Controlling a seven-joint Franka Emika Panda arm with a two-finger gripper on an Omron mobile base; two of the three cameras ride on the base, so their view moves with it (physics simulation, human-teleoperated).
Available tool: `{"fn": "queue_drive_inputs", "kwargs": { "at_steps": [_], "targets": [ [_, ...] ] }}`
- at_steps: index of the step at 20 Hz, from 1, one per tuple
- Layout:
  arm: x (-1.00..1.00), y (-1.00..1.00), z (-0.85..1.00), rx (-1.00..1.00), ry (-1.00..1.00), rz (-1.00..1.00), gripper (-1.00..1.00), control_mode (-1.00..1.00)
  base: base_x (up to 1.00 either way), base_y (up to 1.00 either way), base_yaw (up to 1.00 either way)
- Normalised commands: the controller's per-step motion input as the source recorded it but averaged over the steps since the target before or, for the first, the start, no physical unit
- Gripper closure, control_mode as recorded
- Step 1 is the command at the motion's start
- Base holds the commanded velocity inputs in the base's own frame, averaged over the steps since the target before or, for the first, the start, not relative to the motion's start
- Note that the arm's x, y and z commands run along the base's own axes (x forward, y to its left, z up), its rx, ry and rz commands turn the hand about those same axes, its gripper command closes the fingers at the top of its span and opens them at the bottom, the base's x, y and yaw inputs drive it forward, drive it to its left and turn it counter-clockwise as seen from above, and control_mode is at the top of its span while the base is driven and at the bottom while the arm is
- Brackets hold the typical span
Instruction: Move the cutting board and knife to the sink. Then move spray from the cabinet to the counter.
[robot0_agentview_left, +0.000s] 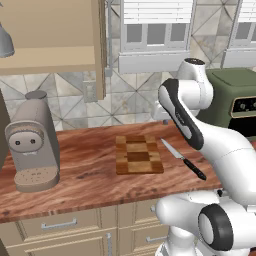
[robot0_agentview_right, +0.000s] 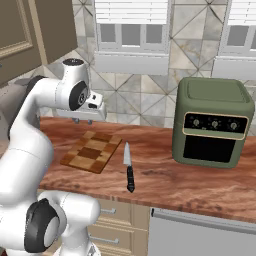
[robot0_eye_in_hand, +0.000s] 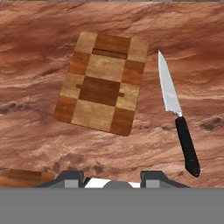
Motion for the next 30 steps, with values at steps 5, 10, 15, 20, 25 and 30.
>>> {"fn": "queue_drive_inputs", "kwargs": {
  "at_steps": [5, 10, 15, 20, 25, 30],
  "targets": [
    [-0.45, 0.00, 0.00, 0.00, -0.06, 0.00, -1.00, -1.00, 0.00, 0.00, 0.00],
    [-0.52, 0.15, 0.00, 0.00, -0.08, 0.01, -1.00, -1.00, 0.00, 0.00, 0.00],
    [-0.18, 0.24, -0.12, 0.00, 0.00, 0.00, -1.00, -1.00, 0.00, 0.00, 0.00],
    [-0.04, 0.10, -0.22, 0.00, 0.00, 0.00, -1.00, -1.00, 0.00, 0.00, 0.00],
    [0.00, 0.00, -0.12, 0.00, 0.06, 0.00, -1.00, -1.00, 0.00, 0.00, 0.00],
    [0.20, 0.00, -0.04, 0.00, 0.05, 0.00, -1.00, -1.00, 0.00, 0.00, 0.00]
  ]
}}
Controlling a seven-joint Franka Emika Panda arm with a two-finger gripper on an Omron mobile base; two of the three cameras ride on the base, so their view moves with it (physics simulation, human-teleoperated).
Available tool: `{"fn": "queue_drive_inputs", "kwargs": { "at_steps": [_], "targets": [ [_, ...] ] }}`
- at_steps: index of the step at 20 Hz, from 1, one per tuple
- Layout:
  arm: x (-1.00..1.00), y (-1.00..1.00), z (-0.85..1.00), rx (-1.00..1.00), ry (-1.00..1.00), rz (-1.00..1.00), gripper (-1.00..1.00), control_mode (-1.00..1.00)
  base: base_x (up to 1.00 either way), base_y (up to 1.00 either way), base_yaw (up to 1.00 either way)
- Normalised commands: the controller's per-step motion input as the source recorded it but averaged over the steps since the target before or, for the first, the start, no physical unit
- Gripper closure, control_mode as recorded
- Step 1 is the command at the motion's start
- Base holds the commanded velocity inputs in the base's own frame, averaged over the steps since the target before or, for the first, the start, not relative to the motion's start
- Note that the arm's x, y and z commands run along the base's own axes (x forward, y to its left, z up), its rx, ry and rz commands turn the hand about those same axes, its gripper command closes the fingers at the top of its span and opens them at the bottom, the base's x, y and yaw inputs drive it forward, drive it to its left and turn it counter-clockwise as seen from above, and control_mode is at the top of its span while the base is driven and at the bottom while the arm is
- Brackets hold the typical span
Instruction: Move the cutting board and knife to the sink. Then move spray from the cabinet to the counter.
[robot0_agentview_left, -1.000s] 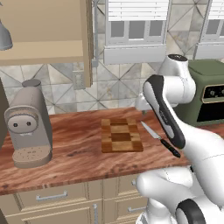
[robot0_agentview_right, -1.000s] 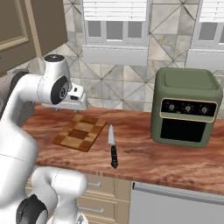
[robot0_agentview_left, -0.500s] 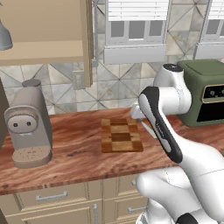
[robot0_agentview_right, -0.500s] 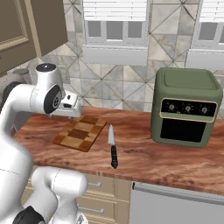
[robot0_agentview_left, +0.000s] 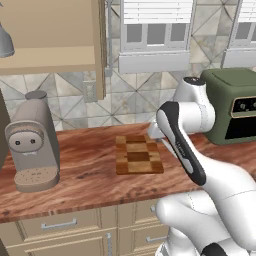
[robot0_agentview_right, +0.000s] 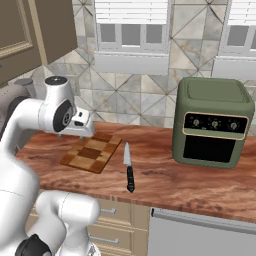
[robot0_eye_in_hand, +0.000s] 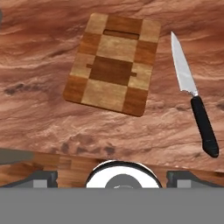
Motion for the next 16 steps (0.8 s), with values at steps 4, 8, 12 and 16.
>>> {"fn": "queue_drive_inputs", "kwargs": {
  "at_steps": [4, 8, 12, 16],
  "targets": [
    [0.00, 0.00, 0.00, 0.00, 0.00, 0.00, -1.00, 1.00, 0.32, 0.00, 0.00],
    [0.00, 0.00, 0.00, 0.00, 0.00, 0.00, -1.00, 1.00, 0.00, 0.00, 0.00],
    [0.00, 0.00, 0.00, 0.00, 0.00, 0.00, -1.00, 1.00, -0.39, 0.00, 0.00],
    [0.00, 0.00, 0.00, 0.00, 0.00, 0.00, -1.00, 1.00, -0.38, 0.00, 0.00]
  ]
}}
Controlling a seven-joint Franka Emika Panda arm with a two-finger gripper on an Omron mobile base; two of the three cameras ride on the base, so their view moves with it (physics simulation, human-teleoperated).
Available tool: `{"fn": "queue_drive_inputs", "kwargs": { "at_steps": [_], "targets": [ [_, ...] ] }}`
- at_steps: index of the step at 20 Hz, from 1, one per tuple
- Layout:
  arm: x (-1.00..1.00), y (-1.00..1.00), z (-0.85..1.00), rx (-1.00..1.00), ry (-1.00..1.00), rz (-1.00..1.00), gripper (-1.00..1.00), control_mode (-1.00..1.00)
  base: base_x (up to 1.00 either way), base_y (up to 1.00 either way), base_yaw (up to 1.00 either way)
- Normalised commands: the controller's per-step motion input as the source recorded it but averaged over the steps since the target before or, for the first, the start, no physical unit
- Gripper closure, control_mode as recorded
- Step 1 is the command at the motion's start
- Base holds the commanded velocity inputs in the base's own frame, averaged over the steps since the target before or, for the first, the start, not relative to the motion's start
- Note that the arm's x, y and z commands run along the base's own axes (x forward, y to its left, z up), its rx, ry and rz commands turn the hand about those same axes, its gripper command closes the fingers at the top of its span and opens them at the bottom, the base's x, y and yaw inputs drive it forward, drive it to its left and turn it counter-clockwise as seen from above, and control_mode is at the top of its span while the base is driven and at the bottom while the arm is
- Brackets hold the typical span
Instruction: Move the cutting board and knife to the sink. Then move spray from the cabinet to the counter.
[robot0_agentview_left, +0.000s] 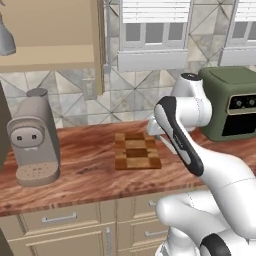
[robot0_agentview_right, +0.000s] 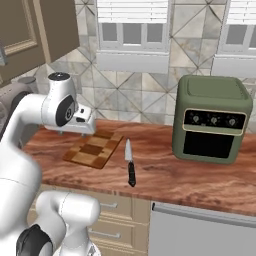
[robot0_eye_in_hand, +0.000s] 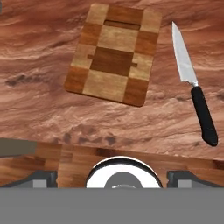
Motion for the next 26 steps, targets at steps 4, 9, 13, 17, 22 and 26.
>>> {"fn": "queue_drive_inputs", "kwargs": {
  "at_steps": [4, 9, 13, 17, 22, 26],
  "targets": [
    [0.00, 0.00, 0.00, 0.00, 0.00, 0.00, -1.00, 1.00, -0.18, 0.00, 0.00],
    [0.00, 0.00, 0.00, 0.00, 0.00, 0.00, -1.00, 1.00, -0.10, -0.16, 0.13],
    [0.00, 0.00, 0.00, 0.00, 0.00, 0.00, -1.00, 1.00, -0.06, -0.32, 0.28],
    [0.00, 0.00, 0.00, 0.00, 0.00, 0.00, -1.00, 1.00, 0.00, -0.27, 0.32],
    [0.00, 0.00, 0.00, 0.00, 0.00, 0.00, -1.00, 1.00, 0.00, -0.32, 0.30],
    [0.00, 0.00, 0.00, 0.00, 0.00, 0.00, -1.00, 1.00, 0.01, -0.68, 0.26]
  ]
}}
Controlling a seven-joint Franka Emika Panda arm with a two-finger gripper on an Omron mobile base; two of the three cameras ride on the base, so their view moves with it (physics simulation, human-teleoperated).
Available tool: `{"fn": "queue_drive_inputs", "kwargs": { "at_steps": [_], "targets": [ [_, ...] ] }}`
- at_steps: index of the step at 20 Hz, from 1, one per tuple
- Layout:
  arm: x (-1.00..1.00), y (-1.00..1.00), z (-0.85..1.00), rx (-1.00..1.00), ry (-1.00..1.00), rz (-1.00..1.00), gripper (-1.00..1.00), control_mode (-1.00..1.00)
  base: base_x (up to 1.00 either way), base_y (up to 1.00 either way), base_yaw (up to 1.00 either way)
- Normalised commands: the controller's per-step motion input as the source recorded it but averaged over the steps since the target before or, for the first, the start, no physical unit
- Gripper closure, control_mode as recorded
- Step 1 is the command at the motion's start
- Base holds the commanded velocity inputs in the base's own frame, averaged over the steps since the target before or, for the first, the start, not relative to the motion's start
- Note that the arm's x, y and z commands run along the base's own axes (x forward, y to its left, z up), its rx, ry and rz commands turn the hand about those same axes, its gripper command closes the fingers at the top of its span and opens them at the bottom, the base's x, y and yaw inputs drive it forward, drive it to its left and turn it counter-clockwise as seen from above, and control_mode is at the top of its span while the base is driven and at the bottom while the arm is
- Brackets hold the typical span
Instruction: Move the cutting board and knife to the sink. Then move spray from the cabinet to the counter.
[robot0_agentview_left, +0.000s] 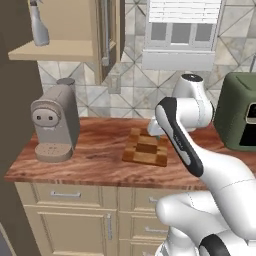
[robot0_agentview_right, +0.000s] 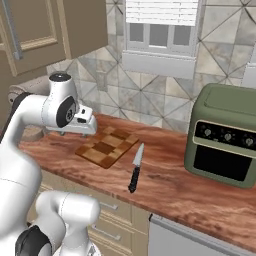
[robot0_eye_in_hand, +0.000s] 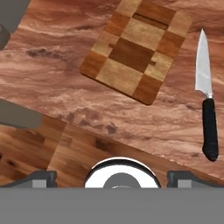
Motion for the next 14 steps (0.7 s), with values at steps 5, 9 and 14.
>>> {"fn": "queue_drive_inputs", "kwargs": {
  "at_steps": [5, 9, 14],
  "targets": [
    [0.00, 0.00, 0.00, 0.00, 0.00, 0.00, -1.00, 1.00, 0.34, -0.69, 0.22],
    [0.00, 0.00, 0.00, 0.00, 0.00, 0.00, -1.00, 1.00, 0.59, -0.15, 0.20],
    [0.00, 0.00, 0.00, 0.00, 0.00, 0.00, -1.00, 1.00, 0.53, 0.00, 0.15]
  ]
}}
